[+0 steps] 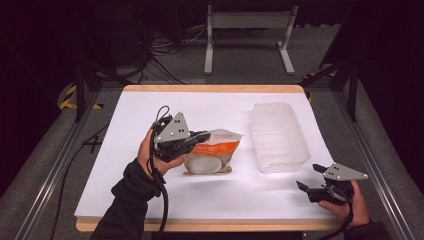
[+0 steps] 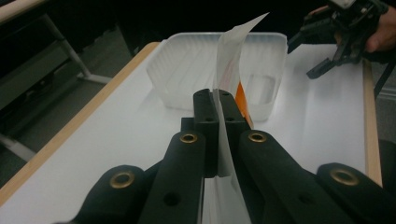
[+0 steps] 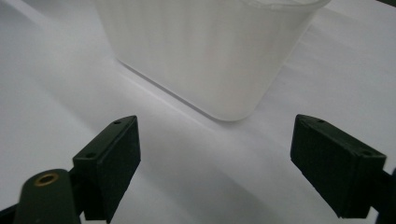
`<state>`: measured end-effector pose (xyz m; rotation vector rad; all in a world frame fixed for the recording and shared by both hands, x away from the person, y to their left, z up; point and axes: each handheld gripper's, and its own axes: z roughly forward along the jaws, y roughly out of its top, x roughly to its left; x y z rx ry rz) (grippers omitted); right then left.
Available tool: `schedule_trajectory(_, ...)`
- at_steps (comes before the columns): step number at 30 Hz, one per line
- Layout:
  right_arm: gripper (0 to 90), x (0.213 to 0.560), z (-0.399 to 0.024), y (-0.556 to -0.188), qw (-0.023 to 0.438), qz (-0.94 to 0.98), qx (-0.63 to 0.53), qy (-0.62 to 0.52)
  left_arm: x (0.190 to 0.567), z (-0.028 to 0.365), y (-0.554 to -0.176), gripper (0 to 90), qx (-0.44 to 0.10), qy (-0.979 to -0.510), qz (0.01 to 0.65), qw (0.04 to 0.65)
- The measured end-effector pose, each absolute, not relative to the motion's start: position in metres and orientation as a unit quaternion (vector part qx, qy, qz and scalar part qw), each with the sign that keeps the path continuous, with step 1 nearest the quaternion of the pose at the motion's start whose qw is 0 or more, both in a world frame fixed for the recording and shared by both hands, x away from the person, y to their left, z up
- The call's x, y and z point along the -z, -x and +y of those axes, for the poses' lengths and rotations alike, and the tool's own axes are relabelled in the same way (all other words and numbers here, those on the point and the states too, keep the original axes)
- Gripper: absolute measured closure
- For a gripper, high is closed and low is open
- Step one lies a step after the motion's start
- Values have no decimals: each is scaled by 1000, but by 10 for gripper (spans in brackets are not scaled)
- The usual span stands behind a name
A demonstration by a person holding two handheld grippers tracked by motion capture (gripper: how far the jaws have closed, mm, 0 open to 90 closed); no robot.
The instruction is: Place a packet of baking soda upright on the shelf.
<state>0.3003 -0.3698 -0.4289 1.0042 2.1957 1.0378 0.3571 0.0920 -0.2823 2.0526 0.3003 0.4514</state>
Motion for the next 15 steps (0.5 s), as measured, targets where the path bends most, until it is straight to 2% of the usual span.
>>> schedule_trajectory(8,188,424,-366,-303,272,794,-400,-368,270,69,-367,899,-186,-832,116,509)
schedule_trajectory(15,184,426,-369,-303,265,794,-402,-371,259,43,-381,899,-174,-829,107,521)
